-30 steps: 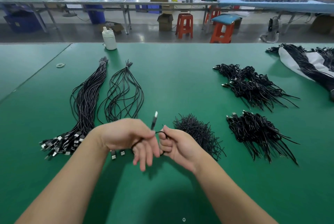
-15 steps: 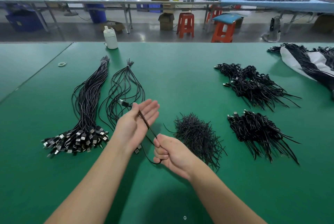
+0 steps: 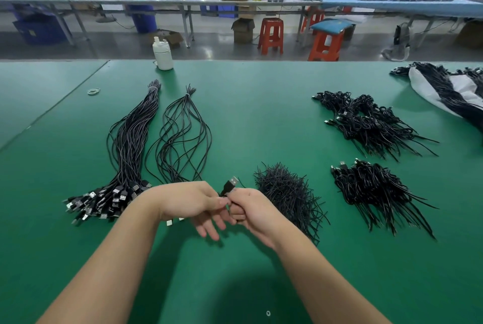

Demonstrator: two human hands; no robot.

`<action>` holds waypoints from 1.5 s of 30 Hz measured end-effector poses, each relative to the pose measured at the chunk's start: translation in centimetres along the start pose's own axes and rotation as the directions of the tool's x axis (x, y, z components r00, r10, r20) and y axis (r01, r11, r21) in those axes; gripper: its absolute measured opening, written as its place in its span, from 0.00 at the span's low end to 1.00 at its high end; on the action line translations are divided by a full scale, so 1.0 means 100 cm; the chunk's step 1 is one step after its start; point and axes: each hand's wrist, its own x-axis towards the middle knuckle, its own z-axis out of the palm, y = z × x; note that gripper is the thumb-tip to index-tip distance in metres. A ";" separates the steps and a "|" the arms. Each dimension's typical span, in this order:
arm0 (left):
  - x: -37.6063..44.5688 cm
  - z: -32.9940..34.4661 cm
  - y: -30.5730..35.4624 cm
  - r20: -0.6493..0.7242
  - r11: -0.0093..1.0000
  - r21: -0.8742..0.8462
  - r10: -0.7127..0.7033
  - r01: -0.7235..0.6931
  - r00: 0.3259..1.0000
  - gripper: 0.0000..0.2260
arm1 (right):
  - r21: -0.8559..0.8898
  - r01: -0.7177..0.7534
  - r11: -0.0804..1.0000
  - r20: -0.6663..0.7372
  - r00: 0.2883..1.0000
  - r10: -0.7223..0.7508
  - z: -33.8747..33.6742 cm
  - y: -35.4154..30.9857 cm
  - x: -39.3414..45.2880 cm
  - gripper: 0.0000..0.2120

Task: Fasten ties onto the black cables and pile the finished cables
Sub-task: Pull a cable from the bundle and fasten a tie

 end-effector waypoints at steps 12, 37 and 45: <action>0.024 0.013 0.024 -0.649 0.074 -0.745 0.144 -0.662 0.747 0.19 | 0.259 0.042 0.965 -0.027 0.999 -0.036 0.005 0.006 -0.001 0.18; 0.027 0.045 0.015 -0.578 0.682 -0.426 0.300 -0.595 0.759 0.17 | -0.298 0.158 0.941 -0.015 0.985 -0.170 -0.012 -0.025 -0.032 0.15; 0.028 0.060 0.033 -0.616 0.390 -0.653 0.225 -0.649 0.755 0.11 | -0.519 0.131 0.845 -0.100 0.972 -0.212 -0.019 -0.017 -0.031 0.07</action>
